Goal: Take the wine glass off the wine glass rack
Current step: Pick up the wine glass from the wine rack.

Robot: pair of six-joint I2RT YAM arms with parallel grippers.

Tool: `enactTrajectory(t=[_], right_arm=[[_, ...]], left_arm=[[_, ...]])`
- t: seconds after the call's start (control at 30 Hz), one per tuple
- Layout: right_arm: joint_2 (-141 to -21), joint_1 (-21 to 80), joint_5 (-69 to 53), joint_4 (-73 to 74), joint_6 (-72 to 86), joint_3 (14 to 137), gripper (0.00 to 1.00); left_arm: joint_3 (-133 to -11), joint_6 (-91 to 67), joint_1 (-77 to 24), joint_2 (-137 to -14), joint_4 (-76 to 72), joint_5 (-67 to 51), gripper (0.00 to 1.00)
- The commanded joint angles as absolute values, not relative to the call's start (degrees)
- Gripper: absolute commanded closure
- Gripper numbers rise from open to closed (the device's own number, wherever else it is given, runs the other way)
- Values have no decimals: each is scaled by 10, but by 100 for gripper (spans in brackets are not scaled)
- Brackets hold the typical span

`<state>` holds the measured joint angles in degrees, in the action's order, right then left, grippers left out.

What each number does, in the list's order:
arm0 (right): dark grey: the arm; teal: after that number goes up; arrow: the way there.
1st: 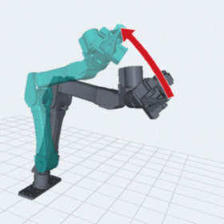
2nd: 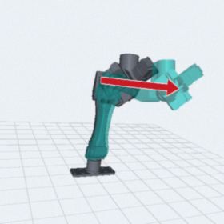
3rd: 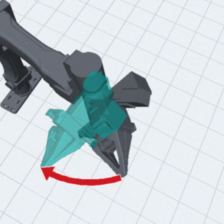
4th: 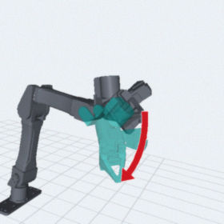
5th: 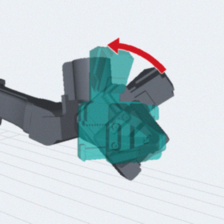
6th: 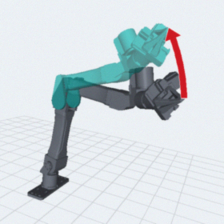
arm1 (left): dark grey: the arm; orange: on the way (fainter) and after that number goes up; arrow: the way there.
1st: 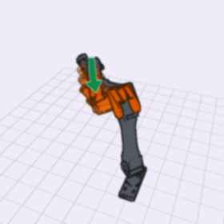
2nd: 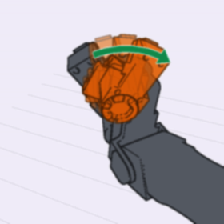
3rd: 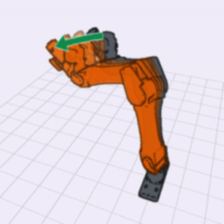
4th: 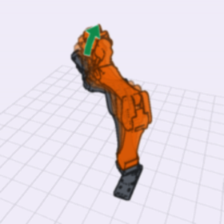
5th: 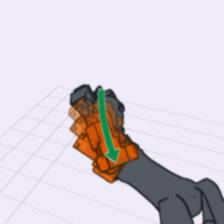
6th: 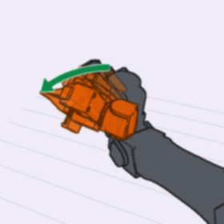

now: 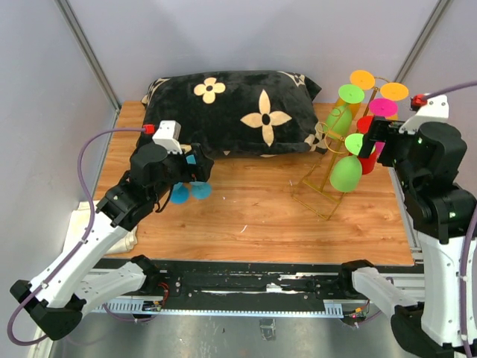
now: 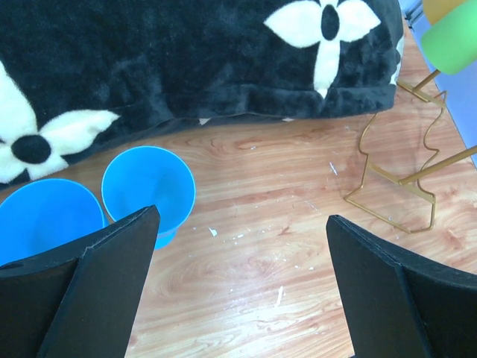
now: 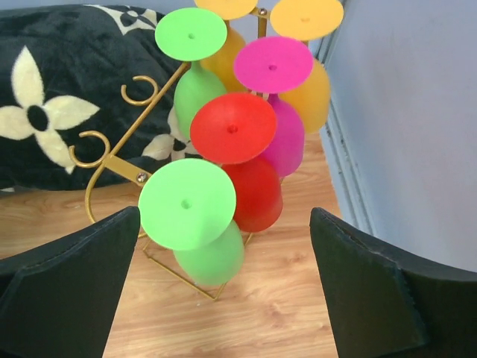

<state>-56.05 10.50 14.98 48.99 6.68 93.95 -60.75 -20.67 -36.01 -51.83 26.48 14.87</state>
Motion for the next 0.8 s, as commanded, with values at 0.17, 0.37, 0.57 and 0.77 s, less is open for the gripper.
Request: enactTrajectory(t=[0.17,0.37,0.57,0.77], right_arm=[[-518,6,17,465,211,859,13],[-502,-62,-35,449,261,832,26],[-511,-122,-104,426,290,805,36],[-515,-165,-158,388,316,772,47]], left_arm=[[-597,-221,-357,-485,283,156,0],[-603,-222,-357,-470,302,150,0],[-594,-223,-357,-456,310,141,0],[-595,-222,-357,-451,321,138,0]])
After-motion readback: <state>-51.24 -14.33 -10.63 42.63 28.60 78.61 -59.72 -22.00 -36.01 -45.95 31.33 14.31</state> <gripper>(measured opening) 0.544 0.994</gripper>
